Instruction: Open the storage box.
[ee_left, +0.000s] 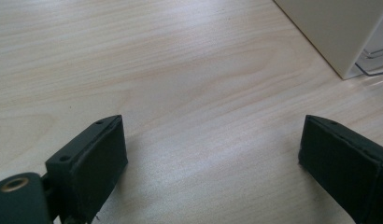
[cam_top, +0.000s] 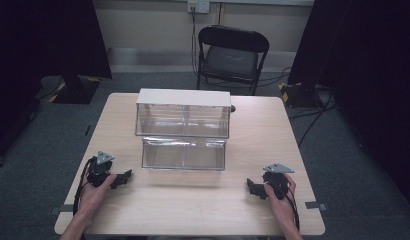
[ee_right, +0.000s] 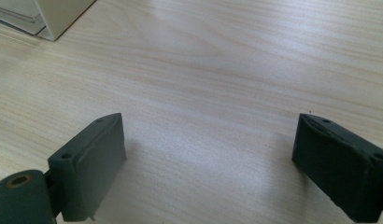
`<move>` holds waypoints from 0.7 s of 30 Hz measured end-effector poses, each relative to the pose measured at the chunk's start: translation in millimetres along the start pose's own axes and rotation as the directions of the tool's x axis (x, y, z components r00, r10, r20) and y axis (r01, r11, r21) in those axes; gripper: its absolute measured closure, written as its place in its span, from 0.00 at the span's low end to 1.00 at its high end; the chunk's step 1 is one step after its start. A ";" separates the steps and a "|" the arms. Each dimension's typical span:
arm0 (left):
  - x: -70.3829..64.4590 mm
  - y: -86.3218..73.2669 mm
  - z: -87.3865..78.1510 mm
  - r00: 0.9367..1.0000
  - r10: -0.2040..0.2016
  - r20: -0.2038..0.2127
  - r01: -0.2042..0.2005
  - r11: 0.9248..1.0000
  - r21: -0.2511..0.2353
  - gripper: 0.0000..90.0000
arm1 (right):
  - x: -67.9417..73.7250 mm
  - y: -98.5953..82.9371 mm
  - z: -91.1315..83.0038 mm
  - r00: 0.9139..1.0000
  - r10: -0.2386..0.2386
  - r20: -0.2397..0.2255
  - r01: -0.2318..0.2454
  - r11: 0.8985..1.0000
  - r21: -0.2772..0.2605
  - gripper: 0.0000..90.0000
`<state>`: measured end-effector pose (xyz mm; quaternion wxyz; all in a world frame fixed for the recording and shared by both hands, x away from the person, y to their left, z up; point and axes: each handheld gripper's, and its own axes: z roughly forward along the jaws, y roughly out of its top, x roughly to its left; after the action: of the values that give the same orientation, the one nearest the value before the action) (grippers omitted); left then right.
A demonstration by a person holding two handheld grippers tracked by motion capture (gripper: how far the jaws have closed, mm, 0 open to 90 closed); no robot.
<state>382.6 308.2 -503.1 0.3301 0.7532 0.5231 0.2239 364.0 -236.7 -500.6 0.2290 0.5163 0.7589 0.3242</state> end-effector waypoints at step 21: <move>-12.1 6.7 -6.6 0.997 0.043 0.068 -0.042 0.999 -0.004 0.18 | 0.0 0.0 0.0 1.000 0.000 0.000 0.000 1.000 0.000 0.10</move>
<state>378.1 297.0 -493.6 0.3438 0.7708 0.4952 0.2059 364.0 -236.7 -500.5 0.2289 0.5162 0.7590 0.3242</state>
